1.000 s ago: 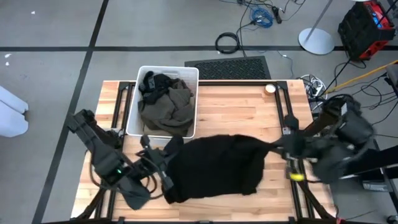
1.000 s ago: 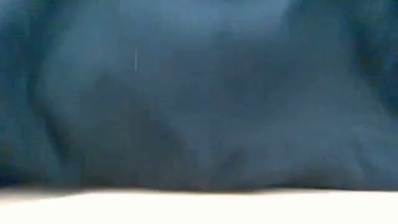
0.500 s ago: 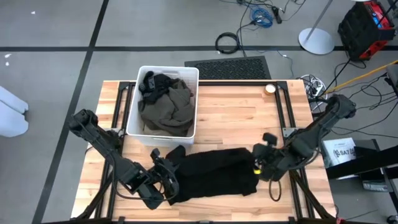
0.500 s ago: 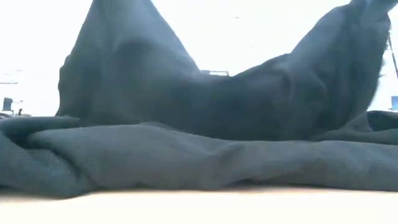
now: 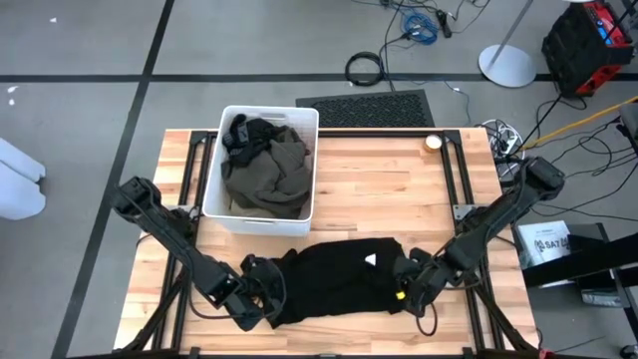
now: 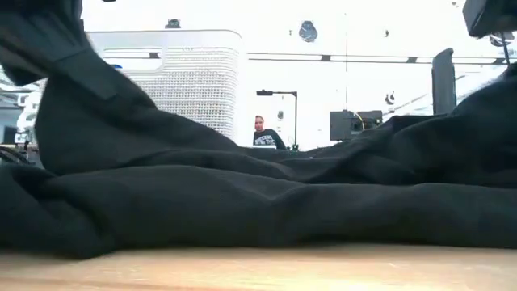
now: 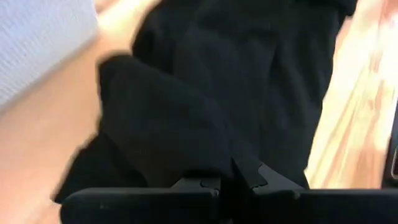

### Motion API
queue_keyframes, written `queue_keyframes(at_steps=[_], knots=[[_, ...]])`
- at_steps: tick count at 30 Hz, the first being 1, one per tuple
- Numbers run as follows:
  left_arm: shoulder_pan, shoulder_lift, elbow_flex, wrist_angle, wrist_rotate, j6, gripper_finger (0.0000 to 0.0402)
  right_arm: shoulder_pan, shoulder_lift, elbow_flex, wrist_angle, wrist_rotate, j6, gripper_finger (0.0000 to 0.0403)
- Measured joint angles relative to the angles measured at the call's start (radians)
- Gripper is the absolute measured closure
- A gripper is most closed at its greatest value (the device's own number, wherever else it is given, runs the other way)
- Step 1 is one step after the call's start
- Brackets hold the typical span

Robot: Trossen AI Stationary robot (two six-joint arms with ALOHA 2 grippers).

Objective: Sort clothes
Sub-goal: Put the black shirt into the white laundry bin

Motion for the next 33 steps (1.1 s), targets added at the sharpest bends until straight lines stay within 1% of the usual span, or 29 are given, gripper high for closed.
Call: queue_keyframes(at_steps=[3, 5, 7, 9, 10, 12, 14, 16, 18, 20, 22, 25, 27, 30, 31, 33], knots=[[0.002, 0.008, -0.003, 0.006, 0.046, 0.006, 0.0392, -0.003, 0.033, -0.001, 0.0, -0.021, 0.036, 0.0402], [0.003, 0.008, -0.003, 0.024, 0.076, 0.039, 0.0384, -0.004, 0.04, 0.0, 0.004, -0.038, 0.052, 0.0396], [0.003, 0.008, -0.003, 0.056, 0.114, 0.093, 0.0365, -0.003, 0.043, 0.0, 0.002, -0.04, 0.067, 0.0388], [0.002, 0.008, 0.009, 0.054, 0.148, 0.151, 0.0338, -0.003, 0.043, 0.0, 0.004, -0.04, 0.085, 0.0376], [0.005, 0.008, 0.021, 0.042, 0.186, 0.191, 0.0323, -0.003, 0.043, 0.0, 0.003, -0.039, 0.095, 0.0368], [0.021, -0.006, 0.047, -0.015, 0.286, 0.256, 0.0296, -0.003, 0.043, 0.0, 0.003, -0.039, 0.116, 0.0347], [0.038, -0.033, 0.072, -0.097, 0.362, 0.257, 0.0274, -0.003, 0.043, 0.0, 0.003, -0.039, 0.138, 0.0321], [0.048, -0.07, 0.099, -0.192, 0.398, 0.227, 0.026, -0.005, 0.043, 0.0, 0.003, -0.039, 0.146, 0.0289], [0.049, -0.113, 0.125, -0.292, 0.398, 0.196, 0.0254, -0.009, 0.039, 0.0, 0.001, -0.039, 0.147, 0.0257], [0.044, -0.158, 0.141, -0.36, 0.394, 0.159, 0.0252, -0.011, 0.038, 0.001, 0.003, -0.043, 0.159, 0.0225], [0.036, -0.204, 0.15, -0.391, 0.371, 0.138, 0.0252, -0.013, 0.037, 0.001, 0.002, -0.064, 0.161, 0.02], [0.013, -0.267, 0.152, -0.382, 0.28, 0.13, 0.0251, -0.018, 0.034, 0.001, 0.0, -0.066, 0.166, 0.0176], [-0.004, -0.297, 0.152, -0.37, 0.185, 0.141, 0.0251, -0.028, 0.021, 0.001, -0.004, -0.06, 0.163, 0.0168], [-0.018, -0.32, 0.153, -0.329, 0.034, 0.196, 0.0251, -0.055, -0.011, 0.001, -0.038, -0.026, 0.143, 0.0166], [-0.018, -0.32, 0.153, -0.317, -0.004, 0.219, 0.0251, -0.065, -0.025, 0.001, -0.043, -0.012, 0.132, 0.0166], [-0.016, -0.32, 0.153, -0.291, -0.042, 0.262, 0.0251, -0.083, -0.06, 0.001, -0.06, 0.018, 0.105, 0.0169]])
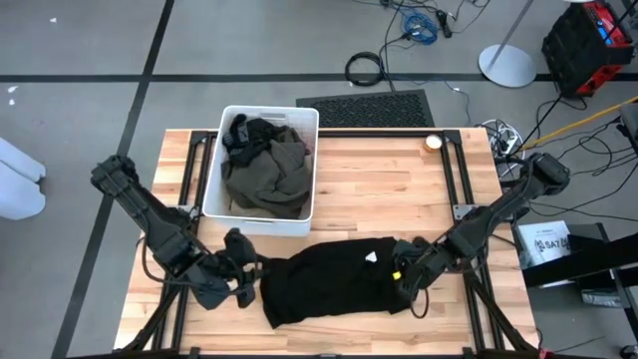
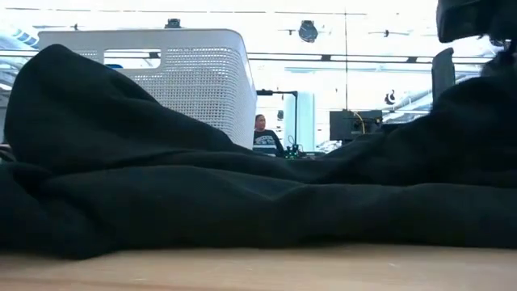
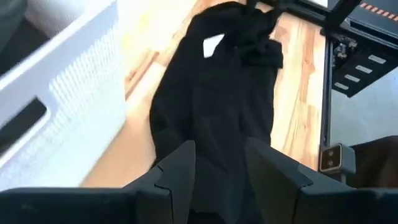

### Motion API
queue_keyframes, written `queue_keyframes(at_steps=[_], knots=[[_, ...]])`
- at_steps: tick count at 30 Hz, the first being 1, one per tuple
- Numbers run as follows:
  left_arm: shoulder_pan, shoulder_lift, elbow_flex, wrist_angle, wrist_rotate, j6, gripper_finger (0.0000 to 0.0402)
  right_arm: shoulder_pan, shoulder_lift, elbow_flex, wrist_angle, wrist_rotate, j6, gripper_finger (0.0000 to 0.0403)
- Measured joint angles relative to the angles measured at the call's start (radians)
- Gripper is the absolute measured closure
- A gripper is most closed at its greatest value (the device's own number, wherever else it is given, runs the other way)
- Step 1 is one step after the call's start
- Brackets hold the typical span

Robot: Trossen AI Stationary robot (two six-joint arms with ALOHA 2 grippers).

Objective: Sort clothes
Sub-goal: Put the black shirt into the white laundry bin

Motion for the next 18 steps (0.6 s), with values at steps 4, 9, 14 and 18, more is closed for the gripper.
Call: queue_keyframes(at_steps=[4, 9, 14, 18], knots=[[0.018, 0.005, 0.0, 0.012, -0.009, 0.05, 0.0251, -0.025, -0.072, 0.0, -0.075, 0.072, -0.024, 0.0174], [0.026, 0.005, 0.0, 0.01, -0.009, 0.059, 0.0251, -0.024, -0.137, 0.0, -0.08, 0.057, -0.023, 0.0174], [0.026, 0.005, 0.0, 0.001, -0.009, 0.071, 0.0251, 0.032, -0.141, 0.0, 0.012, 0.016, -0.023, 0.0174], [0.037, 0.005, 0.0, 0.002, -0.014, 0.106, 0.0251, 0.031, -0.153, 0.0, -0.062, 0.064, -0.019, 0.0174]])
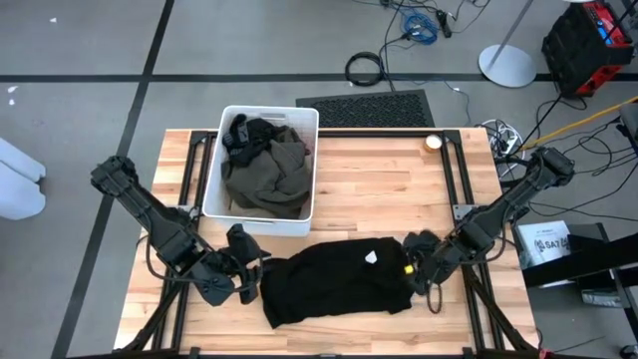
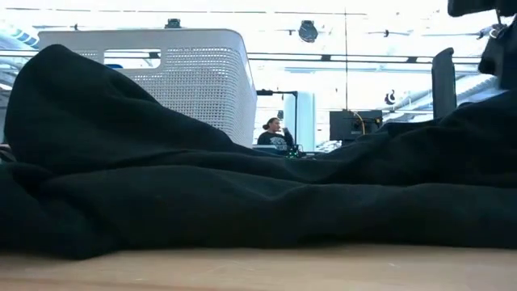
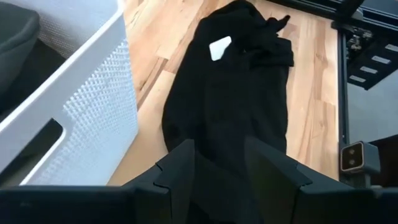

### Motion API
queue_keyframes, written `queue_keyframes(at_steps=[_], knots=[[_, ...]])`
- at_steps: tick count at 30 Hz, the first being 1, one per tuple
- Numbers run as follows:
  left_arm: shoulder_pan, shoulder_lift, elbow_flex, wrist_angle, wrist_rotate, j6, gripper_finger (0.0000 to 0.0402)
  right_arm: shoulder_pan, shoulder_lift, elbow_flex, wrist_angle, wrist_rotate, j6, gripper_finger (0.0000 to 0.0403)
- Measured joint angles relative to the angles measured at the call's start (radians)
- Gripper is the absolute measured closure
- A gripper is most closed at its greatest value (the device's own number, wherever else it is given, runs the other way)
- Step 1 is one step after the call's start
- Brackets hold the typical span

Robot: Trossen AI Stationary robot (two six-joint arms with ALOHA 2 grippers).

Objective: Sort clothes
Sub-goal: Put the black shirt into the white laundry bin

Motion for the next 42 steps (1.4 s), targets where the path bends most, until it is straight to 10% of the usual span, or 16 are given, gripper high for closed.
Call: queue_keyframes(at_steps=[8, 27, 35, 42], knots=[[0.016, 0.0, 0.0, 0.0, -0.005, 0.006, 0.0251, -0.078, 0.018, 0.0, -0.251, 0.122, 0.061, 0.0166], [0.016, 0.0, -0.002, 0.0, -0.005, 0.008, 0.0251, -0.163, 0.105, -0.297, 0.255, 0.015, -0.033, 0.0044], [0.016, 0.0, -0.002, 0.0, -0.008, 0.004, 0.0251, -0.071, 0.245, -0.301, 0.276, 0.057, -0.034, 0.0135], [0.016, 0.0, -0.002, 0.001, -0.01, -0.002, 0.0251, -0.018, 0.254, -0.303, 0.288, 0.061, 0.041, 0.0337]])
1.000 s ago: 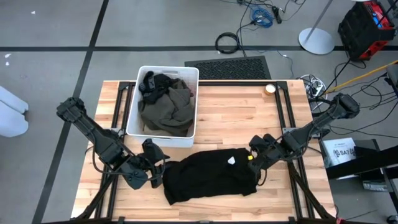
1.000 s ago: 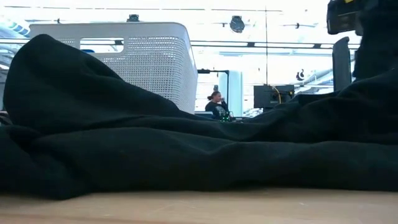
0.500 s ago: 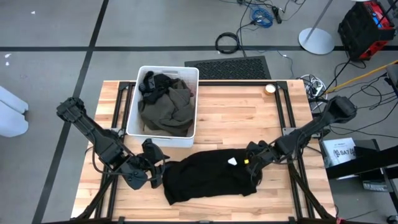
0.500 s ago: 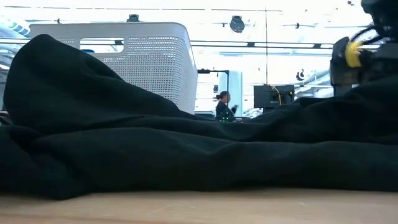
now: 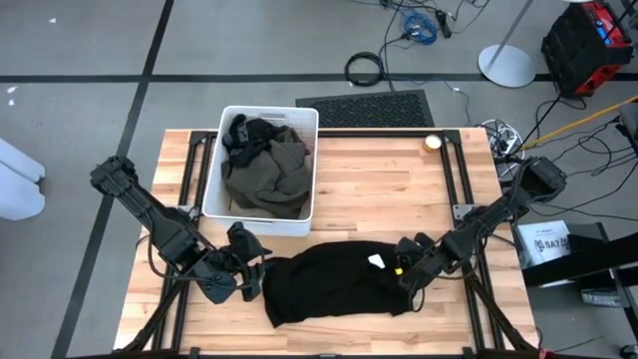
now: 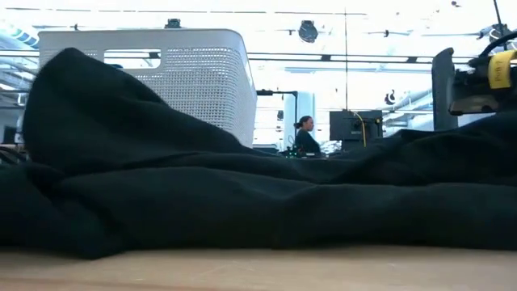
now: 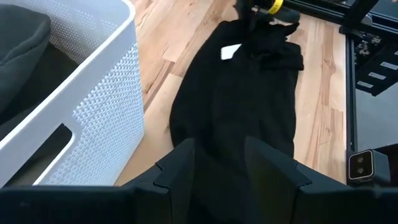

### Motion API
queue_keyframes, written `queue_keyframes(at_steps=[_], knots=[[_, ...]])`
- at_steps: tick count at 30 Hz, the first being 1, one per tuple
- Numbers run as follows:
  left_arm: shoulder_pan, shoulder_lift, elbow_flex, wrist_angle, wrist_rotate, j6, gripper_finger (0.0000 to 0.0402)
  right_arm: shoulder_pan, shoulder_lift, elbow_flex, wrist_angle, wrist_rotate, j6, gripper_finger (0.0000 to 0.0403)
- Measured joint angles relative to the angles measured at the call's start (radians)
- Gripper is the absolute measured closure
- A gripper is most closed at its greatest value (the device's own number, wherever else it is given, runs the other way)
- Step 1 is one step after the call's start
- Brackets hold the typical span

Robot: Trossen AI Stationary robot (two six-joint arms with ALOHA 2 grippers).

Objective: Sort clothes
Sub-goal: Put the black shirt into the white laundry bin

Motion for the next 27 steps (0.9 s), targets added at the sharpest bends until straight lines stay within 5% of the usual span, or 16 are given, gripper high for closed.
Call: queue_keyframes(at_steps=[2, 7, 13, 17, 22, 27], knots=[[0.0, 0.0, 0.0, 0.0, 0.0, -0.001, 0.0251, 0.002, -0.026, -0.003, -0.009, -0.033, -0.014, 0.038], [0.002, 0.0, 0.0, 0.0, 0.0, -0.002, 0.0251, -0.01, -0.097, 0.078, -0.258, -0.077, -0.013, 0.0382], [0.004, 0.0, 0.0, 0.004, 0.0, -0.002, 0.0251, -0.01, -0.103, 0.406, -0.812, -0.079, -0.001, 0.0385], [0.004, 0.0, 0.0, 0.009, -0.002, -0.002, 0.0251, -0.017, -0.071, 0.631, -1.004, -0.066, 0.007, 0.0385], [0.004, 0.0, 0.0, 0.026, -0.003, -0.002, 0.0251, -0.043, 0.0, 0.797, -0.976, -0.06, 0.006, 0.0385], [0.004, 0.0, 0.0, 0.026, -0.002, 0.002, 0.0251, -0.109, 0.088, 0.824, -0.723, -0.064, -0.059, 0.0386]])
